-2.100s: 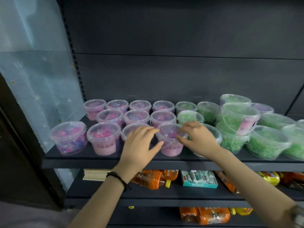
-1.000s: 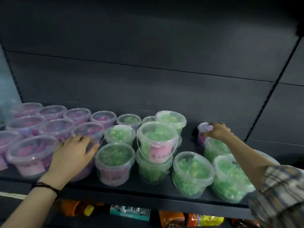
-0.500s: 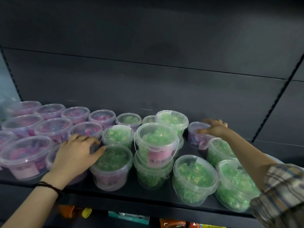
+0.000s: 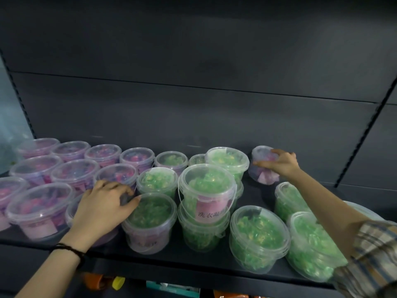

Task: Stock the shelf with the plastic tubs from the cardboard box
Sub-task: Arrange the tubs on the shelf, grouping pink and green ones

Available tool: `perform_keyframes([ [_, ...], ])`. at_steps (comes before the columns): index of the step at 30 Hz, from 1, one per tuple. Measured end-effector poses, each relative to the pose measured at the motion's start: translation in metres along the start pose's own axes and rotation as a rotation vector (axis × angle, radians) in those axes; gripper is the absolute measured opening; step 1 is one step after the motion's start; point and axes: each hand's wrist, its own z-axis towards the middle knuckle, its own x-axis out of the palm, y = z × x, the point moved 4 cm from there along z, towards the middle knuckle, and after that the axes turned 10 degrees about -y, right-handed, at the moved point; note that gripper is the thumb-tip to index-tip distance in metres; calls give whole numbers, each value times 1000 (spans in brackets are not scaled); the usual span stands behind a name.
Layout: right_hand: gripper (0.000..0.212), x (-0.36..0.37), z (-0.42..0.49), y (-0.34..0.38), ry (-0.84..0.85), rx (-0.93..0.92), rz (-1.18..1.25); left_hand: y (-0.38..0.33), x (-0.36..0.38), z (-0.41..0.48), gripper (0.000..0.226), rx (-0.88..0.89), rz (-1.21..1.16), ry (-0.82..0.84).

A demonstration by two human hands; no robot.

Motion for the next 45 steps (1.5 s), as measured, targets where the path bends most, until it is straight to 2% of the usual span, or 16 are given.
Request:
perform_keyframes([
  [6, 83, -74, -14, 64, -305, -132, 213, 2, 0, -1, 28, -9, 8, 13],
  [10, 78, -100, -48, 129, -359, -266, 292, 2, -1, -1, 51, -15, -15, 70],
  [13, 76, -91, -88, 178, -270, -332, 353, 4, -4, 0, 46, -40, -158, 79],
  [16, 72, -62, -136, 222, -149, -346, 454, 11, -21, 5, 37, -64, -437, -55],
  [18, 71, -36, -169, 248, -84, -351, 490, 18, -39, 9, 49, -25, -610, -159],
  [20, 72, -6, -201, 274, -35, -368, 486, 26, -60, 10, 71, 24, -792, -194],
  [22, 74, 24, -232, 300, 0, -403, 464, 36, -83, 11, 84, 79, -895, -224],
  [24, 75, 53, -261, 325, 30, -421, 456, 52, -98, 10, 93, 125, -886, -267],
  [27, 80, 91, -296, 358, 56, -371, 482, 87, -109, 8, 109, 141, -716, -342],
  [31, 67, 132, -331, 388, 164, -315, 525, 150, -111, 9, 121, 43, -610, -288],
  [35, 48, 165, -359, 409, 290, -428, 540, 216, -118, 11, 129, -62, -646, -253],
  [40, 45, 206, -384, 441, 369, -522, 520, 283, -124, 4, 145, -127, -704, -176],
  [45, 42, 229, -391, 472, 399, -594, 529, 326, -127, 1, 144, -214, -809, -94],
])
